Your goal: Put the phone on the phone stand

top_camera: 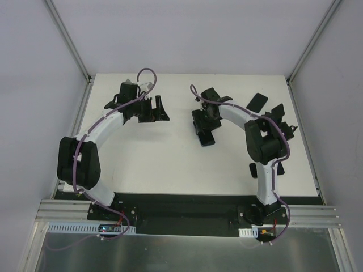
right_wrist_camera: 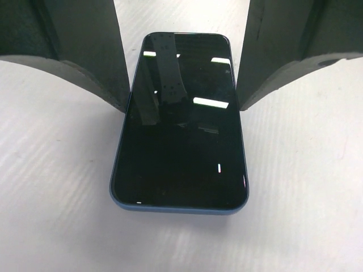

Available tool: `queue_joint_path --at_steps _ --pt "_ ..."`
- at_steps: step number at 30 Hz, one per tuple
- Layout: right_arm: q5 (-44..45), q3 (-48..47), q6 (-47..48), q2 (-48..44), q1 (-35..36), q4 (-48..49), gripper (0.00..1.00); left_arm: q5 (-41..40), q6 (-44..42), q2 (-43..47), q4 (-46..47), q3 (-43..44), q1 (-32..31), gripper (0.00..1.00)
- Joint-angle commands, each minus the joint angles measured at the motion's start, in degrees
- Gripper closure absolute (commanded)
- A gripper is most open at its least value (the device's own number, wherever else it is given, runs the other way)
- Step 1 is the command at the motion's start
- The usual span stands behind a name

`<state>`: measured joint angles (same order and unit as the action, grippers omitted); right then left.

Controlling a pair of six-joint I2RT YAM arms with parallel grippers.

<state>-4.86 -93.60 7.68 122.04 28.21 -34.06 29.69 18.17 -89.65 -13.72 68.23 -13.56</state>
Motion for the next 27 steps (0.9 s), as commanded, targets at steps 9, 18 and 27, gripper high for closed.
queue_joint_path --at_steps 9,18,27 --pt "-14.5 11.5 8.7 -11.6 3.7 20.0 0.99 16.3 9.2 -12.4 2.3 4.5 -0.3 0.13" --pt "-18.4 17.8 12.1 -17.5 7.2 28.6 0.99 23.5 21.2 -20.1 13.5 0.8 -0.3 0.17" --pt "-18.4 17.5 13.8 -17.8 9.0 28.4 0.99 25.2 23.2 -22.2 17.8 0.1 -1.1 0.56"
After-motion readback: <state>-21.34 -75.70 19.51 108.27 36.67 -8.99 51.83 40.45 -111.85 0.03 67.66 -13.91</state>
